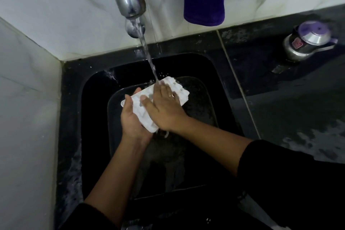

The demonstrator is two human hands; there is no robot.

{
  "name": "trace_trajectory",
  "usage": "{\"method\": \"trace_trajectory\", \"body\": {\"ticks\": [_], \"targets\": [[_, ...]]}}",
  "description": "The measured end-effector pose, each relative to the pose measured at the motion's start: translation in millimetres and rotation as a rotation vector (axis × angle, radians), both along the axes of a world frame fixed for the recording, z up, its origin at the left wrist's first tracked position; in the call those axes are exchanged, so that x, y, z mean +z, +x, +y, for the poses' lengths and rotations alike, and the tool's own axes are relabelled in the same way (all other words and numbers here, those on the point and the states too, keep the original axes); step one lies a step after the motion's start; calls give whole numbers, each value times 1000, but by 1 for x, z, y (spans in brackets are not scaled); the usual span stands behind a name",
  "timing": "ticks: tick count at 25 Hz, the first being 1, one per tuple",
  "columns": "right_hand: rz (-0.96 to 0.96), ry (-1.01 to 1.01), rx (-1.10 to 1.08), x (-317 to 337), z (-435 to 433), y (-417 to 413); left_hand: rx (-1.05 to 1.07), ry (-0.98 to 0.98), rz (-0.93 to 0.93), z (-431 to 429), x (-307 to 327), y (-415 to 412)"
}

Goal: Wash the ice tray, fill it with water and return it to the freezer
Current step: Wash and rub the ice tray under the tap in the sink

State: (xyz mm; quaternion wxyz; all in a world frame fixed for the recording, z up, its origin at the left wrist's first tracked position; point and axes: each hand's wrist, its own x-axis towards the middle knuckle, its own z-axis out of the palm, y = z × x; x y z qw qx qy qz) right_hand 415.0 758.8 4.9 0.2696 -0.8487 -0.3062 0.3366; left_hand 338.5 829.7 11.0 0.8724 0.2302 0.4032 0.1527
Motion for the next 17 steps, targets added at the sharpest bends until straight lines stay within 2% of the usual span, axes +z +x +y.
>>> {"method": "trace_trajectory", "body": {"ticks": [4,7,9,12,17], "targets": [[-141,144,388,8,-51,-6,76,-16,-31,9,-5,5],[-212,131,441,-2,-66,13,86,-49,-29,1,-2,8],[-156,52,358,-7,-59,31,56,-60,-37,-8,2,12],[52,-74,97,-16,-32,50,7,-32,-19,-23,11,18],[158,-129,-194,-17,1,65,-22,8,-20,-41,20,16]]}}
